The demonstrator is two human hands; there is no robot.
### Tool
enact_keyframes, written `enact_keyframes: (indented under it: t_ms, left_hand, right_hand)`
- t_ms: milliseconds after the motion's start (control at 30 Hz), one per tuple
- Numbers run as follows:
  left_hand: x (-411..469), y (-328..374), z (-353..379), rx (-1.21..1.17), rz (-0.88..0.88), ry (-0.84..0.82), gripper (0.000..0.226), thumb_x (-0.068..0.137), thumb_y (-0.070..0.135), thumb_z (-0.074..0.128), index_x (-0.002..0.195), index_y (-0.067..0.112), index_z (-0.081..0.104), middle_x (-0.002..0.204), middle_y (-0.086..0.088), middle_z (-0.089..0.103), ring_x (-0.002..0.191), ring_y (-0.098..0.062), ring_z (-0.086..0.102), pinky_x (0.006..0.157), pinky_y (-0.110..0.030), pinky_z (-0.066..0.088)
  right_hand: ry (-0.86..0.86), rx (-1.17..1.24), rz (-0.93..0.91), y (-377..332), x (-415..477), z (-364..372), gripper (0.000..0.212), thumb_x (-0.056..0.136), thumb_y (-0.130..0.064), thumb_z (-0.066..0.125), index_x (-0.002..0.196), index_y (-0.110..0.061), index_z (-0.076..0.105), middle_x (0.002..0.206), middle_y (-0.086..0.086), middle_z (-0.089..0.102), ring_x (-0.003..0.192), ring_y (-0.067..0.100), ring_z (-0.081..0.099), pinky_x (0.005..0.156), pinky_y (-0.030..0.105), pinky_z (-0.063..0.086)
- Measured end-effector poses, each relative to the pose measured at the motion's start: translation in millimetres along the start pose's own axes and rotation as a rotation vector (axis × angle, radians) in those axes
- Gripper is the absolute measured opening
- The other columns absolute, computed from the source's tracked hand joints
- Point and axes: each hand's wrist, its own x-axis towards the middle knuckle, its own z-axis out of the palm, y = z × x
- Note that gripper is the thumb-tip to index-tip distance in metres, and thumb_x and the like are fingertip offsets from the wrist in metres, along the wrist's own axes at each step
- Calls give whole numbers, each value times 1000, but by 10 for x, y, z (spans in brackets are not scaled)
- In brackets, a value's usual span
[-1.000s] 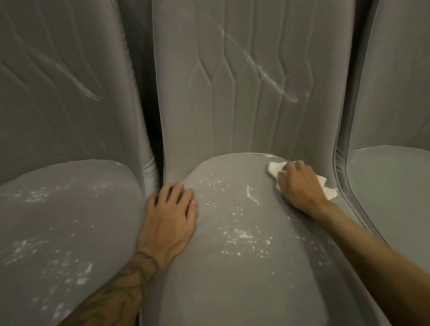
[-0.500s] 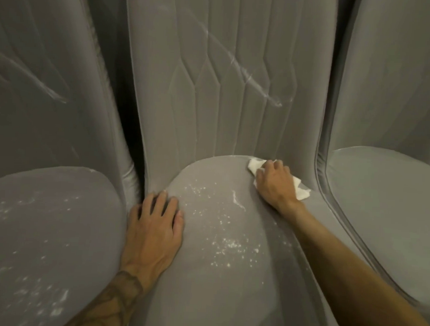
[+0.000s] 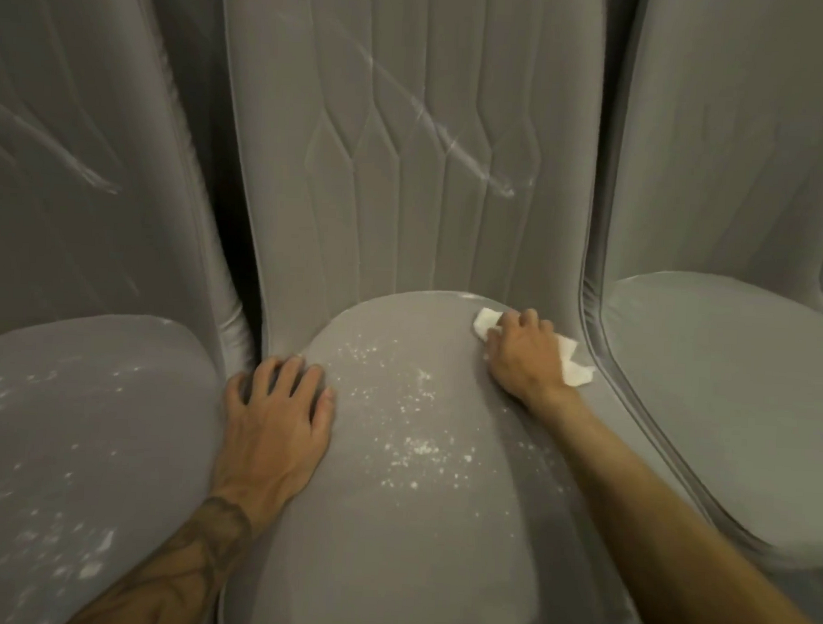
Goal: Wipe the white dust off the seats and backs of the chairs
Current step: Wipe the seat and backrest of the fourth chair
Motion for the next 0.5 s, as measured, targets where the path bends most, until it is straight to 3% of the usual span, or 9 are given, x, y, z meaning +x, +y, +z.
enact_keyframes:
  t_ms: [167, 233, 367, 433, 500]
  left_hand:
    - [-7, -6, 20, -16, 5, 25, 41, 102, 39, 39, 121, 17, 68, 129, -8, 64, 122, -35, 55, 102, -57, 37]
    - [-4, -21, 60, -5, 11, 47, 40, 103, 39, 38, 121, 18, 68, 129, -7, 64, 122, -35, 55, 102, -56, 36]
    - [3, -24, 82, 3, 12, 46, 39, 103, 40, 37, 120, 20, 66, 129, -6, 62, 122, -33, 54, 102, -55, 36]
    - [-5, -28, 79, 4, 8, 37, 39, 103, 40, 36, 121, 20, 65, 130, -5, 61, 123, -33, 53, 102, -55, 35]
    - [-13, -34, 83, -1, 14, 39, 40, 103, 40, 36, 121, 20, 65, 130, -6, 61, 123, -33, 53, 102, -55, 36]
  right_hand:
    - [-70, 168, -403, -154, -400, 4, 24, 103, -29, 44, 108, -9, 56, 112, 15, 57, 94, 35, 51, 87, 42, 34]
    - [-56, 135, -345, 153, -291, -83, 25, 103, -30, 46, 108, -8, 57, 112, 15, 57, 96, 35, 52, 88, 42, 38]
    - [10, 41, -30, 445, -27, -140, 28, 104, -24, 42, 110, 0, 56, 113, 22, 57, 107, 41, 51, 95, 47, 36]
    - [15, 46, -43, 263, -118, -81, 29, 104, -25, 40, 113, -2, 55, 116, 22, 56, 106, 40, 50, 95, 46, 35]
    - [-27, 165, -196, 164, -356, -35, 27, 104, -29, 41, 111, -8, 55, 115, 17, 56, 98, 35, 50, 90, 44, 38]
